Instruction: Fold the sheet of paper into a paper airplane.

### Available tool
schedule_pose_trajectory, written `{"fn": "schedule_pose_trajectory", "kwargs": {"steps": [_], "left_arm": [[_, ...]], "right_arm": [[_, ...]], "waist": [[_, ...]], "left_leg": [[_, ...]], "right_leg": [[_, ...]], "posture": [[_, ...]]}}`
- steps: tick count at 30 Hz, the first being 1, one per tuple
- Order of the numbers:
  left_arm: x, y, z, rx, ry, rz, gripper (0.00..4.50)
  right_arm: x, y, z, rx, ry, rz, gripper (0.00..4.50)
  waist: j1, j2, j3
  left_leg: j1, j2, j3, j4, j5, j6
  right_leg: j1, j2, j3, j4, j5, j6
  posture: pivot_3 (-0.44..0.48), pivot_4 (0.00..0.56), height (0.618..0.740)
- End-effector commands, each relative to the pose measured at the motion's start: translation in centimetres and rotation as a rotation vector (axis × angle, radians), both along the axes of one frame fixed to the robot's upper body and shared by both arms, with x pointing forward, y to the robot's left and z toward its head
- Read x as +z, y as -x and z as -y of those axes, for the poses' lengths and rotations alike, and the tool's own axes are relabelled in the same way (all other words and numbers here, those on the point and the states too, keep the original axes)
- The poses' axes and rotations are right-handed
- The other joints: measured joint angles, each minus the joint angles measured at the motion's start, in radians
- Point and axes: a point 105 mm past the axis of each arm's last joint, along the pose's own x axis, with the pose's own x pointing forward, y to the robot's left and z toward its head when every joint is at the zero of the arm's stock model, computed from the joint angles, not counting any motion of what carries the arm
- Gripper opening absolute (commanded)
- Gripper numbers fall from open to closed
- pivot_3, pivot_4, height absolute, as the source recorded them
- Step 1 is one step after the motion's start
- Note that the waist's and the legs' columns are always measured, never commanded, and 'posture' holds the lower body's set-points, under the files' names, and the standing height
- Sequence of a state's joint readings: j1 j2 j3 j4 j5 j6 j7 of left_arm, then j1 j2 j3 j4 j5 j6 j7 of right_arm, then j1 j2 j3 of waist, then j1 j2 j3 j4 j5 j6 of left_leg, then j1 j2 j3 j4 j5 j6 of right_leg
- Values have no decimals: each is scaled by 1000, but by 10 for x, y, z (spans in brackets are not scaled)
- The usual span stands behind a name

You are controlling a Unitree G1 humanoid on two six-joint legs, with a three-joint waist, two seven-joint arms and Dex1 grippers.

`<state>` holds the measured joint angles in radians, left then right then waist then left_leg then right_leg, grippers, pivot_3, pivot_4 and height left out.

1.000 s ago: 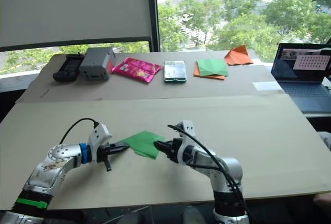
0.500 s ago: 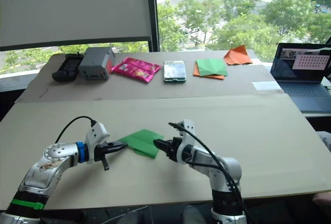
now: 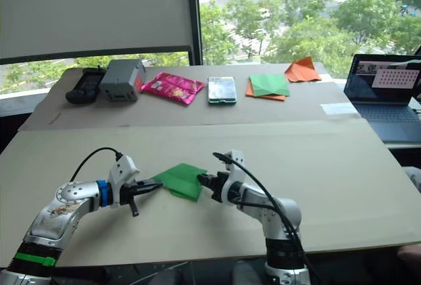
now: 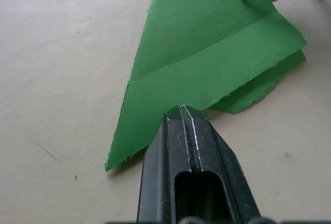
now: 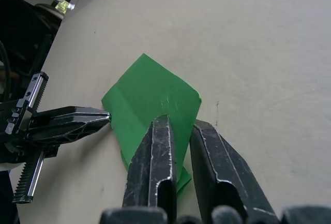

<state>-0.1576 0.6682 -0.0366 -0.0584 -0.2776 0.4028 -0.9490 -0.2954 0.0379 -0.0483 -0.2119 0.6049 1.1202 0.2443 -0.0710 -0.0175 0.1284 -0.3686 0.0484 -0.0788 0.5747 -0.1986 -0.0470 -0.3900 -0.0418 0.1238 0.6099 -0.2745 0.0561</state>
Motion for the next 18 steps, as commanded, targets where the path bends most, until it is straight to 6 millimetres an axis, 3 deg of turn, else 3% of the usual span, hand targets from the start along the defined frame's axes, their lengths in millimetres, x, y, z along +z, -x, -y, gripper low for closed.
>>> {"fn": "schedule_pose_trajectory", "kwargs": {"steps": [1,8,13,18], "left_arm": [[7,-3,-1,-5,-8,28,0],[5,-1,0,-10,-7,22,0],[5,-2,-1,-7,-7,20,0],[6,-3,-1,-12,-4,15,0]], "right_arm": [[7,-1,0,-2,-21,36,34],[10,7,-5,74,21,155,34],[26,19,-14,187,110,467,34],[28,32,-26,344,294,823,34]], "waist": [[1,-1,2],[1,-1,3],[1,-3,4],[1,-4,5]], "left_leg": [[0,0,0,0,0,0],[-1,0,0,0,0,0],[-1,0,0,0,0,0],[0,0,0,0,0,-1]], "right_leg": [[0,0,0,0,0,0],[0,0,0,0,0,0],[0,0,0,-1,0,0],[0,0,0,-2,0,0]], "posture": [[0,150,740],[0,150,740],[0,150,740],[0,150,740]]}}
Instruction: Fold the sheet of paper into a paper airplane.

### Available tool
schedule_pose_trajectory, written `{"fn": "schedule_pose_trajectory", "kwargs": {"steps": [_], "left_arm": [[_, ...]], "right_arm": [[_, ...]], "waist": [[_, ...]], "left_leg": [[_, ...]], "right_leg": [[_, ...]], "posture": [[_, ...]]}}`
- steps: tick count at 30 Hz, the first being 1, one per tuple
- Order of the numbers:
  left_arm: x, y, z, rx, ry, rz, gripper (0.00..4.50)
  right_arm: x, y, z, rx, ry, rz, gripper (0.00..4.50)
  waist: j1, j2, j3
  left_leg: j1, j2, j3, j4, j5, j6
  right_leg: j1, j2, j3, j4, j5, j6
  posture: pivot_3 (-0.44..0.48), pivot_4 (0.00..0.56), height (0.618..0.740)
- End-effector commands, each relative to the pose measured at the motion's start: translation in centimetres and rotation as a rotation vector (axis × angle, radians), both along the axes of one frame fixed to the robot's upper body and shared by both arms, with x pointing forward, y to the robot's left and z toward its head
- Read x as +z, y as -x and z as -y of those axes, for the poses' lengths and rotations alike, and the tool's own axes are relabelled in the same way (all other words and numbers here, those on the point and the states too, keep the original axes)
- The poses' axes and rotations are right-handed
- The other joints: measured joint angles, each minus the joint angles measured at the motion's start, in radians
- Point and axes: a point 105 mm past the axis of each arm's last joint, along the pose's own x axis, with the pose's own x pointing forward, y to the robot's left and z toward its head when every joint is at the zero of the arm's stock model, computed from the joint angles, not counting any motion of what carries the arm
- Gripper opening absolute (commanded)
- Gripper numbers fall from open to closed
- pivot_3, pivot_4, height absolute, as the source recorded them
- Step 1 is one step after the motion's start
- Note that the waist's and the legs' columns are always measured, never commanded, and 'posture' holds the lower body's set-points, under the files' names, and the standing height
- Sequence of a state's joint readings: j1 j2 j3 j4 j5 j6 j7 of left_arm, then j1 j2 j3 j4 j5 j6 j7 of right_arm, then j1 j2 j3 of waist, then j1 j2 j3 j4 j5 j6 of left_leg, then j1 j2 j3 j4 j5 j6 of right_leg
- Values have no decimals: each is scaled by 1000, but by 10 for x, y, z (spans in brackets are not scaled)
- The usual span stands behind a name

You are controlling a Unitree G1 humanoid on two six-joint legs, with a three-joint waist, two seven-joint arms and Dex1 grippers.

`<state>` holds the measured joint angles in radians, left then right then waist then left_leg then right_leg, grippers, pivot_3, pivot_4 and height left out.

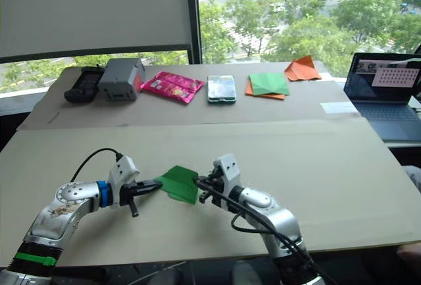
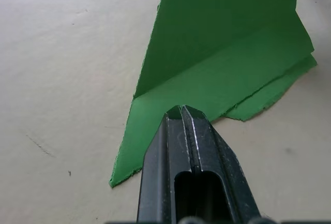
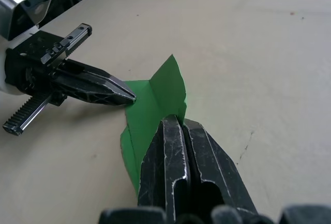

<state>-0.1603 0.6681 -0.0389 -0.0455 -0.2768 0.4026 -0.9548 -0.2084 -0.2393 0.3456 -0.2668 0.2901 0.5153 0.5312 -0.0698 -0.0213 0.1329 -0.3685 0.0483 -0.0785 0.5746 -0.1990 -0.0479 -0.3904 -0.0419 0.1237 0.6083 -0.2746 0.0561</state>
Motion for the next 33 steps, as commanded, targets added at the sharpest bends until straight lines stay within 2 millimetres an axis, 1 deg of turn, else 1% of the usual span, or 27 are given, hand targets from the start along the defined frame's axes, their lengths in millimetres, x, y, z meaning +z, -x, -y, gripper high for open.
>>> {"fn": "schedule_pose_trajectory", "kwargs": {"steps": [1,4,6,7,9,11,14,17,18,21,22,24,27,29,31,33], "left_arm": [[8,-2,0,-14,-5,25,0],[8,-2,-1,-13,-2,21,0],[9,-2,-2,-12,-2,19,0],[9,-2,-3,-12,-2,18,0],[12,-1,-7,-9,-3,16,0],[17,0,-10,-12,3,12,0],[26,2,-18,-16,18,1,0],[40,5,-31,-30,45,-31,0],[45,4,-32,-37,60,-31,0],[53,2,-26,-68,100,-31,0],[55,0,-18,-86,129,-33,0],[51,-4,-3,-117,155,-40,0],[39,-7,7,-135,136,-59,0],[31,-9,6,-126,110,-63,0],[18,-9,3,-128,52,-68,0],[11,-8,1,-135,22,-71,0]], "right_arm": [[16,13,-15,136,66,288,34],[12,19,-19,225,180,472,34],[5,17,-18,255,246,524,34],[2,16,-18,262,263,533,34],[-17,18,-14,335,358,525,34],[-25,17,-12,361,407,517,34],[-28,13,-11,360,438,514,34],[-30,10,-11,358,459,516,34],[-29,10,-11,356,457,515,34],[-29,8,-12,348,459,514,34],[-29,8,-11,344,460,514,34],[-30,7,-11,341,465,511,34],[-31,7,-11,337,467,502,34],[-31,7,-10,333,468,495,34],[-31,8,-10,331,470,491,34],[-32,8,-9,330,472,487,34]], "waist": [[0,-1,0],[1,-2,1],[2,-3,1],[2,-3,1],[3,-3,1],[4,-4,1],[3,-4,1],[2,-4,1],[2,-4,2],[9,-4,2],[9,-4,2],[12,-4,2],[11,-5,1],[8,-5,1],[6,-5,0],[6,-5,0]], "left_leg": [[0,0,0,0,-1,-2],[0,0,0,0,-1,-2],[0,0,0,0,-1,-2],[0,0,0,0,-1,-2],[0,0,0,0,0,0],[1,0,0,0,1,1],[1,0,0,0,1,1],[1,0,0,0,1,1],[1,0,0,0,1,1],[1,0,0,0,0,1],[1,0,0,0,0,0],[1,0,0,1,1,0],[1,0,0,1,1,1],[1,0,0,1,1,1],[1,0,0,1,1,1],[2,0,0,1,1,1]], "right_leg": [[0,0,0,0,0,0],[0,0,0,0,0,0],[0,0,0,0,0,0],[1,0,0,0,0,0],[1,0,0,0,0,0],[2,0,0,0,0,0],[2,0,0,1,0,0],[1,0,0,1,0,0],[1,0,0,1,0,0],[2,0,0,1,0,0],[2,0,0,1,0,0],[2,0,0,0,0,0],[3,0,0,1,0,0],[3,0,0,2,0,0],[4,1,0,3,0,0],[3,1,0,3,0,0]], "posture": [[0,150,740],[0,150,740],[0,150,740],[0,150,740],[0,150,740],[0,150,740],[0,150,740],[0,150,740],[0,150,740],[0,150,740],[0,150,740],[0,150,740],[0,150,740],[0,150,740],[0,150,740],[0,150,740]]}}
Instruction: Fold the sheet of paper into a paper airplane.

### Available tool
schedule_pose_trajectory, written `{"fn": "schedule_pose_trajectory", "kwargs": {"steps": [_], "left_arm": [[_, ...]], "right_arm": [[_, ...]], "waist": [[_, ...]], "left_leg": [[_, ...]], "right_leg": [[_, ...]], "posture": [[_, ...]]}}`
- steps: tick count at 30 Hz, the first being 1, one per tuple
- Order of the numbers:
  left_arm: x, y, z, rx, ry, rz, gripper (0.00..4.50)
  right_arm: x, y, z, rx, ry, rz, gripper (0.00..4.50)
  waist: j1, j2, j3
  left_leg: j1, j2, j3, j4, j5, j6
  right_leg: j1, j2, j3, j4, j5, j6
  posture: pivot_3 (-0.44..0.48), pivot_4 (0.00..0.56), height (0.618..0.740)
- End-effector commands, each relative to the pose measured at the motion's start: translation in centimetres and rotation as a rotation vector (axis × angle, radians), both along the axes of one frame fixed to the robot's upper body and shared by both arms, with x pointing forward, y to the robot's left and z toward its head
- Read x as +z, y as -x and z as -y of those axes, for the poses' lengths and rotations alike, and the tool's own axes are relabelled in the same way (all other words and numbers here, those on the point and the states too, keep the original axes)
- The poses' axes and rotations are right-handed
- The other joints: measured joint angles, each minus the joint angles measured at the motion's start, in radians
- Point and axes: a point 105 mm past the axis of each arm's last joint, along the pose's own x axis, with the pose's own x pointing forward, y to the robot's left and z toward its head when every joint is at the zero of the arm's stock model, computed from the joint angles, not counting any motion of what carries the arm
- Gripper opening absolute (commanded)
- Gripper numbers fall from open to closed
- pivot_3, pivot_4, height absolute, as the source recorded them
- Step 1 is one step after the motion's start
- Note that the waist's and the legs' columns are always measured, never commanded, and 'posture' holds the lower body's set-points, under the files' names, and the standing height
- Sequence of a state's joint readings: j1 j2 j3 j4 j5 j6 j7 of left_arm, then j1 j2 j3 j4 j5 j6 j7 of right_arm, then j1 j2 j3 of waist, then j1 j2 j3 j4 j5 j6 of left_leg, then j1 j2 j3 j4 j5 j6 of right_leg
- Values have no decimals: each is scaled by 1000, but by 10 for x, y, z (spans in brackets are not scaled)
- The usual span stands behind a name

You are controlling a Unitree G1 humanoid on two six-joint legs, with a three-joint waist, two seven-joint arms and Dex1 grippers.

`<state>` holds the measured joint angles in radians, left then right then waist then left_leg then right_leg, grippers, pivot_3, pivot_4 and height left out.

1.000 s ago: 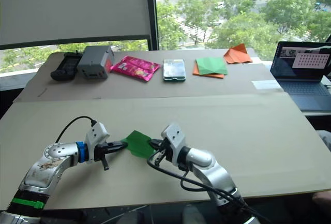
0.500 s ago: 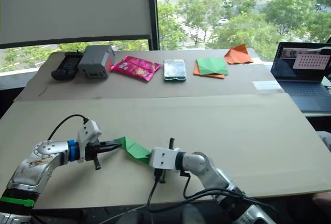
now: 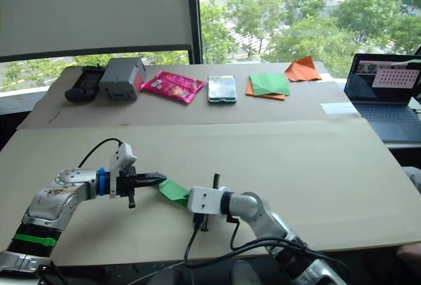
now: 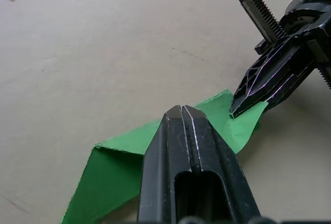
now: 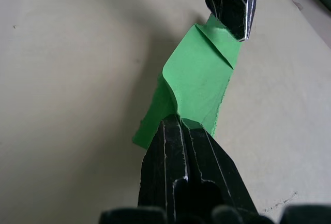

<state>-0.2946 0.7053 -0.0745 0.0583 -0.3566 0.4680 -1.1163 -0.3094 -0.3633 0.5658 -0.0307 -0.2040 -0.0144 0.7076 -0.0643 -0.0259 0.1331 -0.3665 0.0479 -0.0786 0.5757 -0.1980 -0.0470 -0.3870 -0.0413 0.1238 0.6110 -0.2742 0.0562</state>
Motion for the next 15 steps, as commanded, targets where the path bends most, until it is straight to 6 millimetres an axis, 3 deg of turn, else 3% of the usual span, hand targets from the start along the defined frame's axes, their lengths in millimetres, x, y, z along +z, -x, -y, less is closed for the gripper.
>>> {"fn": "schedule_pose_trajectory", "kwargs": {"steps": [1,11,15], "left_arm": [[-5,-1,-6,-9,-53,30,0],[-17,-1,0,-16,-78,36,0],[-26,3,1,-21,-97,19,0]], "right_arm": [[1,-2,5,-24,7,-1,34],[3,1,2,-12,17,-28,34],[6,3,3,-7,13,-55,1266]], "waist": [[0,0,0],[10,0,-1],[13,1,-1]], "left_leg": [[0,0,0,0,0,0],[0,0,0,1,0,0],[0,0,0,1,0,0]], "right_leg": [[0,0,0,0,0,0],[0,0,0,0,0,0],[1,0,0,0,0,0]], "posture": [[0,150,740],[0,150,740],[0,150,740]]}}
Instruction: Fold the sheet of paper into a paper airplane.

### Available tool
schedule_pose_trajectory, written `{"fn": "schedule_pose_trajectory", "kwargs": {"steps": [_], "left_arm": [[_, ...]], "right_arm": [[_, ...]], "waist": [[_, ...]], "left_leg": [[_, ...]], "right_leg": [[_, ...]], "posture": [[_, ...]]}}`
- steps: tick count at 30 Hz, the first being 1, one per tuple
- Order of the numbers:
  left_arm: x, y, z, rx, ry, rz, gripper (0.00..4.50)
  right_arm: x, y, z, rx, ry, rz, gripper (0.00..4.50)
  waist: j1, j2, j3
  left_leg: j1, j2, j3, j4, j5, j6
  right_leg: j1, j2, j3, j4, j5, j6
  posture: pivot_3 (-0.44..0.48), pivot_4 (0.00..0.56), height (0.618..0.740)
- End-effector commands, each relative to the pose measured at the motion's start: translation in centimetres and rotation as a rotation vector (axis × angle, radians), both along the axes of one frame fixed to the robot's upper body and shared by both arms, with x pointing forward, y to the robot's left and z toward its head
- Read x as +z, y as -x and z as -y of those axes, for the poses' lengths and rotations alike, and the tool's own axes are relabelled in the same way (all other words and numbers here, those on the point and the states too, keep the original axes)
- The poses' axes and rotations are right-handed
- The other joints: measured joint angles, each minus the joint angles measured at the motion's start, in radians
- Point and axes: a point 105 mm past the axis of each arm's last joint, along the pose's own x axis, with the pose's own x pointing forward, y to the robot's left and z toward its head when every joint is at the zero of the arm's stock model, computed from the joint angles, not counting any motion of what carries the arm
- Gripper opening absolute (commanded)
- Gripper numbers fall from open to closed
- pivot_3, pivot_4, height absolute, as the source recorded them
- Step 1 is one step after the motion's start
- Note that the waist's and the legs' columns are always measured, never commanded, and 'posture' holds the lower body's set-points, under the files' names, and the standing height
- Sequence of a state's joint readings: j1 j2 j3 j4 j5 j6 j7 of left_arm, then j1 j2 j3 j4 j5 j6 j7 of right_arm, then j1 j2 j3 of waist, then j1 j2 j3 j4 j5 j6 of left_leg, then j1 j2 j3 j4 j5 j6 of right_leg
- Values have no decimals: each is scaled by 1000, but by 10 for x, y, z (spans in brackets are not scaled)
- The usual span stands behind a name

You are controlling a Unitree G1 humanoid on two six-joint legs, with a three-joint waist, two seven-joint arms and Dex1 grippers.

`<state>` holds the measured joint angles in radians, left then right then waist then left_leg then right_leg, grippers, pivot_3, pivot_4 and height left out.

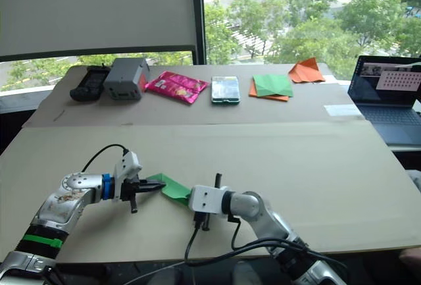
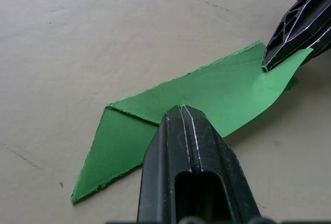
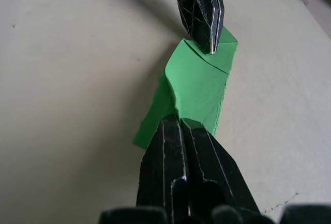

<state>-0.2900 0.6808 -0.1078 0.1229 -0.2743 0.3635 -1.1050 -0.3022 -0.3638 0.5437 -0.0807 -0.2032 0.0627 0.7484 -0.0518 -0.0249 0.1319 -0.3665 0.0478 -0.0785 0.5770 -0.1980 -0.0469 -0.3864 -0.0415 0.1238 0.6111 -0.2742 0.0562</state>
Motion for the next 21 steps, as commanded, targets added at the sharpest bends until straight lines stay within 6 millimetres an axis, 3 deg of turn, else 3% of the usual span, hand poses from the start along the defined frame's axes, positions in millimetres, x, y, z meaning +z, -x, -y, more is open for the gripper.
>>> {"fn": "schedule_pose_trajectory", "kwargs": {"steps": [1,3,7,10,13,17,21], "left_arm": [[-10,6,1,-16,-36,-16,0],[-13,7,1,-16,-43,-20,0],[-15,7,0,-12,-48,-20,0],[-14,5,2,-10,-43,-18,0],[-13,4,4,-7,-38,-13,0],[-11,3,6,3,-25,-6,0],[-11,3,7,7,-21,-3,0]], "right_arm": [[5,3,1,5,-3,-18,1599],[14,5,2,3,-35,-41,2286],[48,13,-3,23,-206,-153,2286],[73,8,-13,5,-355,-241,2286],[68,-20,-19,-142,-359,-276,1496],[39,-30,-22,-205,-238,-294,77],[25,-36,-31,-233,-212,-311,29]], "waist": [[2,0,0],[5,1,-1],[6,1,-1],[6,1,-1],[5,3,-1],[13,3,-2],[7,3,-3]], "left_leg": [[0,0,0,0,0,0],[0,0,0,0,0,0],[0,0,0,0,0,0],[0,0,0,1,0,0],[0,0,0,1,0,0],[-1,0,0,2,0,0],[-2,0,0,4,0,0]], "right_leg": [[0,0,0,0,0,0],[0,0,0,0,0,0],[0,0,0,0,0,0],[0,0,0,1,0,0],[0,0,0,1,0,0],[0,0,-1,1,0,0],[0,0,0,1,0,0]], "posture": [[0,150,740],[0,150,740],[0,150,740],[0,150,740],[0,150,740],[0,150,740],[0,150,740]]}}
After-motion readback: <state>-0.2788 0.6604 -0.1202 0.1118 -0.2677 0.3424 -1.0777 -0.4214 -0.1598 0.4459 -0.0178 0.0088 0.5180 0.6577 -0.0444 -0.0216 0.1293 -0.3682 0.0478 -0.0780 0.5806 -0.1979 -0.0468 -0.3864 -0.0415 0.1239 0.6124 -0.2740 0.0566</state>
